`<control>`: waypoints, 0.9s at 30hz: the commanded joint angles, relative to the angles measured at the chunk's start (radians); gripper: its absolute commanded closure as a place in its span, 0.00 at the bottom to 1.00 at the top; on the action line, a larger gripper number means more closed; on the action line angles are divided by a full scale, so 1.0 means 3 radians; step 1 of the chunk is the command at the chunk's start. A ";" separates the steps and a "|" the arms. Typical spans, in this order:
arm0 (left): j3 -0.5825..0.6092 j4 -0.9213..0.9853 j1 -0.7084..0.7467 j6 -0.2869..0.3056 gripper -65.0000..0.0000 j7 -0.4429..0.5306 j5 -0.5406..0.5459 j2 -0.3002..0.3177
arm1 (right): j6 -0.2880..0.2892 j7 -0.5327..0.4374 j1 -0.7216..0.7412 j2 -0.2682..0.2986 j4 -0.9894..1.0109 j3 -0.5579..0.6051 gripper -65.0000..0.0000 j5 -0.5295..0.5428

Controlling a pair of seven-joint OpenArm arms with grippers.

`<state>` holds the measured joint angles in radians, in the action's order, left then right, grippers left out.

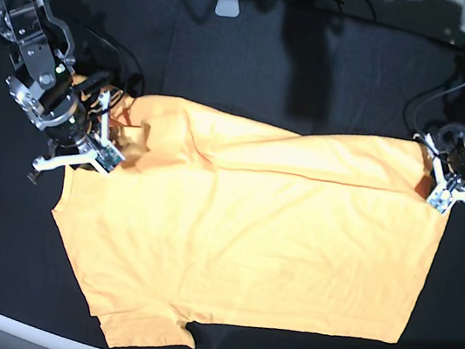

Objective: Layout the t-shirt on the table in an organized manner, then fold the t-shirt properly
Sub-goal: 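Lift the held shoulders and pull them apart to straighten the shirt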

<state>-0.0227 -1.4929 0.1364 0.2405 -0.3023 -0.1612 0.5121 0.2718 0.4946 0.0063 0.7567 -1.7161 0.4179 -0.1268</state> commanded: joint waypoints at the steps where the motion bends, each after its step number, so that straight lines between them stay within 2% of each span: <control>1: -0.0028 -0.0004 -0.0093 -0.0037 1.00 0.0118 -0.0006 0.0047 | -0.0034 -0.0051 0.0104 0.0053 -0.0038 0.0008 1.00 -0.0011; 3: -0.0028 0.0104 -0.0191 -0.0008 1.00 0.0140 -0.0006 0.0048 | -0.0034 -0.0023 0.0161 0.0053 -0.0037 0.0078 1.00 -0.0011; 9: -0.0027 0.0446 -0.0458 0.0262 1.00 0.0140 0.0057 0.0050 | -0.0034 0.0056 0.0198 0.0053 -0.0037 0.0114 1.00 -0.0065; 15: -0.0025 0.0465 -0.0464 0.0487 1.00 0.0140 0.0148 0.0067 | -0.0036 0.0233 0.0197 0.0055 -0.0032 0.0113 1.00 -0.0189; 18: -0.0025 0.0465 -0.0464 0.0487 1.00 0.0140 0.0169 0.0070 | -0.0037 0.0336 0.0197 0.0055 -0.0031 0.0111 1.00 -0.0189; 27: -0.0025 0.0465 -0.0464 0.0486 1.00 0.0137 0.0169 0.0069 | -0.0038 0.0326 0.0198 0.0053 0.0045 0.0111 1.00 -0.0175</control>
<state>-0.0227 -1.3388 0.0135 0.3946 -0.2844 -0.1154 0.5152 0.2722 0.5999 0.0475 0.7563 -1.6917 0.4629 -0.1673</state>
